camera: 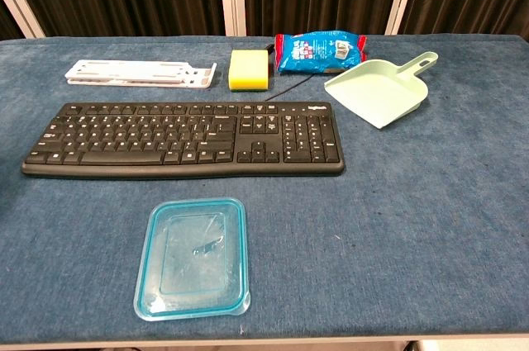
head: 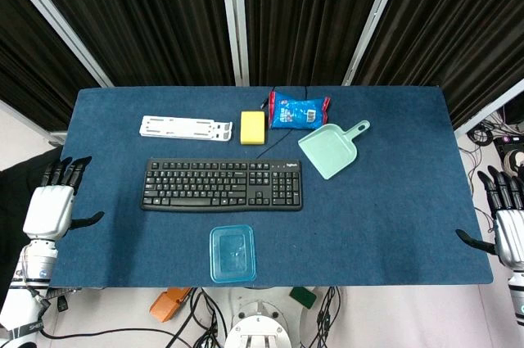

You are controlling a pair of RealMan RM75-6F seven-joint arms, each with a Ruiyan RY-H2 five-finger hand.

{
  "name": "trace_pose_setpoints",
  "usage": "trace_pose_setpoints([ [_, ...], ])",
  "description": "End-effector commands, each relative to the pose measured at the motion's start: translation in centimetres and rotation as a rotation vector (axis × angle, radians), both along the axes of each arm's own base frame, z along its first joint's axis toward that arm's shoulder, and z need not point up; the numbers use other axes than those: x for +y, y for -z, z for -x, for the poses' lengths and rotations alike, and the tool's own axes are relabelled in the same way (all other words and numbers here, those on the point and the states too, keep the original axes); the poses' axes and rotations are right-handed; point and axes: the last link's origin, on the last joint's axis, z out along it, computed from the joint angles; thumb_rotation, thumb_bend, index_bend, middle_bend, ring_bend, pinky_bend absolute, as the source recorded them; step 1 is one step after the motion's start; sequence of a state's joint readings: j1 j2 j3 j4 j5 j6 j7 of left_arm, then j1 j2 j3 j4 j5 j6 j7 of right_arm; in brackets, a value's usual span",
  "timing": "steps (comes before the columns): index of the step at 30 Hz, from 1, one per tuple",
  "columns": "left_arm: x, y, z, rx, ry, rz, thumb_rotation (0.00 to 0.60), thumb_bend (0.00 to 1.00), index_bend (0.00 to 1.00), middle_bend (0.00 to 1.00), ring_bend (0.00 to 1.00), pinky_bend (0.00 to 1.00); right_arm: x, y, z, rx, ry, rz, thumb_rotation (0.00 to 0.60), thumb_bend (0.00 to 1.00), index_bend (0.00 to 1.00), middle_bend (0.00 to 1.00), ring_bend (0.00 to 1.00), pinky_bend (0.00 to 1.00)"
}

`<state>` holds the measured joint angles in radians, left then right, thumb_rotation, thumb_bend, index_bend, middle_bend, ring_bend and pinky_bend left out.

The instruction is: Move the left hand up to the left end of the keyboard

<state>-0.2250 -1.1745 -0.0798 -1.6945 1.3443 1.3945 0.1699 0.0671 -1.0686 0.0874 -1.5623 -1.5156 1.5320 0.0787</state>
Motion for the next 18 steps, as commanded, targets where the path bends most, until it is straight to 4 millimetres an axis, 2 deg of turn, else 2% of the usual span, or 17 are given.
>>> trace_pose_setpoints([
  [1, 0.0, 0.1, -0.1, -0.001, 0.002, 0.003, 0.600, 0.10, 0.06, 0.10, 0.04, 0.04, -0.1, 0.0, 0.0, -0.001, -0.001, 0.000, 0.600, 0.12, 0.00, 0.00, 0.00, 0.00],
  [7, 1.1, 0.1, -1.0, 0.031, 0.052, 0.029, 0.600, 0.11, 0.06, 0.12, 0.07, 0.05, -0.1, -0.4, 0.1, 0.005, 0.006, 0.008, 0.600, 0.12, 0.00, 0.00, 0.00, 0.00],
  [9, 2.1, 0.4, -1.7, 0.045, 0.086, 0.047, 0.600, 0.13, 0.09, 0.19, 0.14, 0.15, -0.1, -0.6, 0.0, 0.004, 0.000, 0.009, 0.600, 0.12, 0.00, 0.00, 0.00, 0.00],
  [11, 3.3, 0.8, -2.3, 0.048, 0.106, 0.085, 0.600, 0.19, 0.18, 0.39, 0.35, 0.38, -0.2, -0.6, -0.1, 0.006, -0.008, 0.010, 0.600, 0.12, 0.00, 0.00, 0.00, 0.00],
  [12, 3.8, 1.1, -2.5, 0.041, 0.110, 0.106, 0.600, 0.22, 0.20, 0.45, 0.42, 0.45, -0.2, -0.7, -0.1, 0.007, -0.010, 0.010, 0.600, 0.12, 0.00, 0.00, 0.00, 0.00],
  [13, 4.3, 1.4, -2.8, 0.031, 0.110, 0.129, 0.600, 0.29, 0.23, 0.58, 0.54, 0.57, -0.3, -0.7, -0.1, 0.008, -0.010, 0.010, 0.600, 0.12, 0.00, 0.00, 0.00, 0.00],
  [16, 5.9, 2.6, -3.2, -0.002, 0.097, 0.212, 0.600, 0.46, 0.28, 0.81, 0.77, 0.74, -0.4, -0.6, -0.1, 0.006, -0.008, 0.006, 0.600, 0.12, 0.00, 0.00, 0.00, 0.00],
  [18, 6.9, 3.5, -3.2, -0.017, 0.079, 0.264, 0.600, 0.54, 0.31, 0.88, 0.85, 0.80, -0.4, -0.5, -0.1, 0.005, -0.003, 0.000, 0.600, 0.12, 0.00, 0.00, 0.00, 0.00],
])
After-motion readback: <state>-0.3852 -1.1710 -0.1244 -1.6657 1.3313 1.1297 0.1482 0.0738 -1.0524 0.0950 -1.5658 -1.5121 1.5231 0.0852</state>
